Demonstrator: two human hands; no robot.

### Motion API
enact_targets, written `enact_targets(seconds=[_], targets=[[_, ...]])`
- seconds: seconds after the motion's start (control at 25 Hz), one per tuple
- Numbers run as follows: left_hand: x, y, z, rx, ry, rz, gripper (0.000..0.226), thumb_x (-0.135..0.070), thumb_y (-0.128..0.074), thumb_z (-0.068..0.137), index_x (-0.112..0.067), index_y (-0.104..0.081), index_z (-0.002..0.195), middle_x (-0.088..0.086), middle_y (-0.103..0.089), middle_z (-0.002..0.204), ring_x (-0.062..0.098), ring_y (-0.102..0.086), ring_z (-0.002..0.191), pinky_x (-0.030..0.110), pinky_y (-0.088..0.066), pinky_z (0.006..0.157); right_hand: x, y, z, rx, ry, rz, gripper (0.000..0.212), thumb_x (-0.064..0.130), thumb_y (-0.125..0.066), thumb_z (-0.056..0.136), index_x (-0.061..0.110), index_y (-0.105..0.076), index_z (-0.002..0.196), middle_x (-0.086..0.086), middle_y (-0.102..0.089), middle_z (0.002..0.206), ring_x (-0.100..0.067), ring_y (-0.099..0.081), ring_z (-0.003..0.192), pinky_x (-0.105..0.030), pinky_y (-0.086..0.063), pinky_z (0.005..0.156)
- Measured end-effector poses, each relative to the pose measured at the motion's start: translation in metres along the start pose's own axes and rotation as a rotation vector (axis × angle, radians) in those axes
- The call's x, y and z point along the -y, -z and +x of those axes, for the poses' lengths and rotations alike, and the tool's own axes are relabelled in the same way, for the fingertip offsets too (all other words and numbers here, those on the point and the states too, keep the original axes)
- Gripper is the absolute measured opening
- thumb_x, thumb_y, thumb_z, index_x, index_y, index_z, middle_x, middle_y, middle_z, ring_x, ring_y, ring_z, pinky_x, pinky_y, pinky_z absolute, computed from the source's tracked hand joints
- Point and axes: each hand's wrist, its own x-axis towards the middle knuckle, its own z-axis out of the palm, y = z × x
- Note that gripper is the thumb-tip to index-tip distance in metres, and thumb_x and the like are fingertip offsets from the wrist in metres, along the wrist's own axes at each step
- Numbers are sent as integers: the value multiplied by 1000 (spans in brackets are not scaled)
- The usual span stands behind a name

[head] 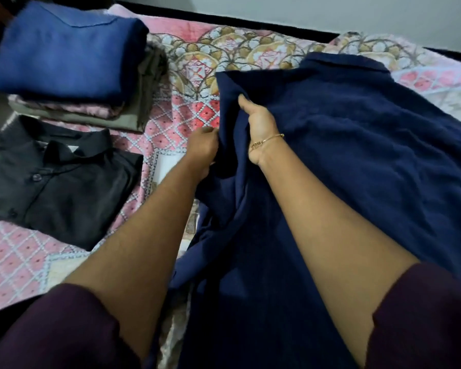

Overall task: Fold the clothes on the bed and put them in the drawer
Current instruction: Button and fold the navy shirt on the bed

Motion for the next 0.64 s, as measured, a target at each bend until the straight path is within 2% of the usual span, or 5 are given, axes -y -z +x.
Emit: enact_targets(seconds=[0.08, 0.16, 0.36, 0.52, 0.64], targets=[[5, 11, 13, -66, 46, -49, 32, -3, -44, 91, -11, -47, 60, 7, -49, 61, 16, -43, 50, 23, -34, 48, 0, -10, 15, 22, 2, 20, 23, 19, -50, 95, 2, -64, 94, -4, -64, 75, -19, -58, 74, -28, -48, 72], [8, 14, 18, -70, 52, -40, 36, -12, -48, 93, -14, -46, 57, 1, -47, 51, 12, -42, 45, 19, -33, 45, -4, -9, 27, -3, -21, 36, 25, 22, -50, 95, 7, -62, 79, -4, -62, 65, -21, -57, 67, -29, -48, 66], [10, 4, 24, -12, -117, 195, 29, -42, -54, 92, -17, -57, 78, 1, -59, 79, 18, -52, 77, 30, -43, 73, -10, 3, 47, -80, -20, 81, 30, 27, -47, 96, 3, -59, 82, -13, -62, 80, -25, -59, 76, -36, -51, 79], [4, -12, 17, -64, -247, 615, 36, -38, -58, 89, -10, -55, 110, 8, -63, 110, 24, -56, 103, 25, -35, 75, -1, 26, 55, -183, 38, 245, 33, 22, -37, 101, 8, -59, 80, -3, -65, 53, -18, -60, 62, -30, -51, 66], [8, -21, 8, -130, -295, 717, 36, -40, -58, 89, -10, -52, 108, 10, -62, 111, 29, -56, 103, 29, -34, 73, 5, 41, 47, -369, 162, -178, 25, 10, -39, 98, 5, -63, 93, -2, -65, 79, -15, -59, 80, -25, -48, 76]])
